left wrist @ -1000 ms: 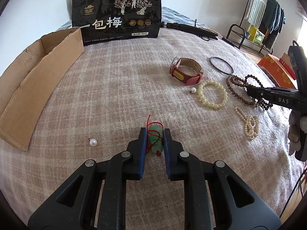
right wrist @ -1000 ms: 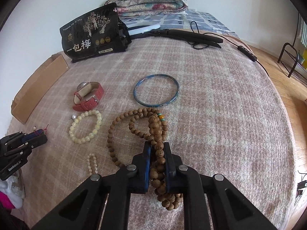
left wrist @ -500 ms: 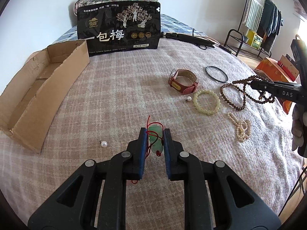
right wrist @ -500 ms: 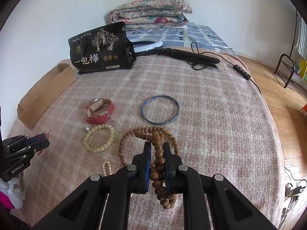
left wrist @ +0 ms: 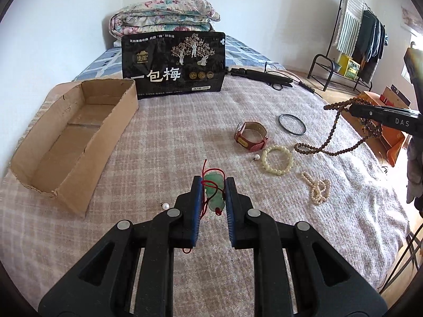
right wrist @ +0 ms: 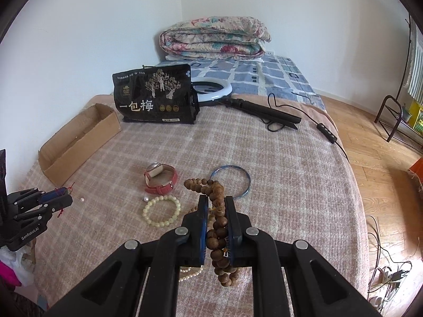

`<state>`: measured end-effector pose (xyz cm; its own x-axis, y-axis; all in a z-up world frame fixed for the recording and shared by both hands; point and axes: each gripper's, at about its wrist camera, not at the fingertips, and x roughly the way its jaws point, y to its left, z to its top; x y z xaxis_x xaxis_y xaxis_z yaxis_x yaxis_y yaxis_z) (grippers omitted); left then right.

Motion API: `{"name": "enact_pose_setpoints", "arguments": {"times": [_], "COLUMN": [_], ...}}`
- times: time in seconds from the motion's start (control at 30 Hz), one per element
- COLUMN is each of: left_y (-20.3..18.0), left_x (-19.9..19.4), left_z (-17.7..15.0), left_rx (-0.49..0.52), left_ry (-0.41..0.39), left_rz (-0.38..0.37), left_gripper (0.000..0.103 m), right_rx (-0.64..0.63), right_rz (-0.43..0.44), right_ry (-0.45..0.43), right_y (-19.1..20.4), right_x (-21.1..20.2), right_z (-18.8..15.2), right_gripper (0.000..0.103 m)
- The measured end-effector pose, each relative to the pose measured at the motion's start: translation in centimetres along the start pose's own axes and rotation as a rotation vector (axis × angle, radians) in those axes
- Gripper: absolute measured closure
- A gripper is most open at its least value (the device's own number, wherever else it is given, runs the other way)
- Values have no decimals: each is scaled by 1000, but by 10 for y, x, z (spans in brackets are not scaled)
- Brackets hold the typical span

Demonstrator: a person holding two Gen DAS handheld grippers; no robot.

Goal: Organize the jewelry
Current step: 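Lift and carry the pendant and bead strand over the cardboard box with both tools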

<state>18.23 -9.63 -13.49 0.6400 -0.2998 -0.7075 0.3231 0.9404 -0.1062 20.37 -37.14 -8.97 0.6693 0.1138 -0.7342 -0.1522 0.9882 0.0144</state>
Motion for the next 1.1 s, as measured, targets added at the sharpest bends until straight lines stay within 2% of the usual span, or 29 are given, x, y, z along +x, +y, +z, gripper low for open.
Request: {"name": "enact_pose_setpoints", "arguments": {"times": [0.63, 1.1], "left_y": [55, 124], "left_x": [-60, -78], "left_z": [13, 27], "left_rx": [-55, -121], "left_ry": [-78, -116], "left_rz": [55, 125], "left_gripper": [88, 88], "right_rx": [-106, -187], "right_rz": [24, 105], "right_ry": [-90, -146], "right_y": [71, 149], "right_x": [-50, -43], "right_z": [59, 130], "right_gripper": [94, 94]}}
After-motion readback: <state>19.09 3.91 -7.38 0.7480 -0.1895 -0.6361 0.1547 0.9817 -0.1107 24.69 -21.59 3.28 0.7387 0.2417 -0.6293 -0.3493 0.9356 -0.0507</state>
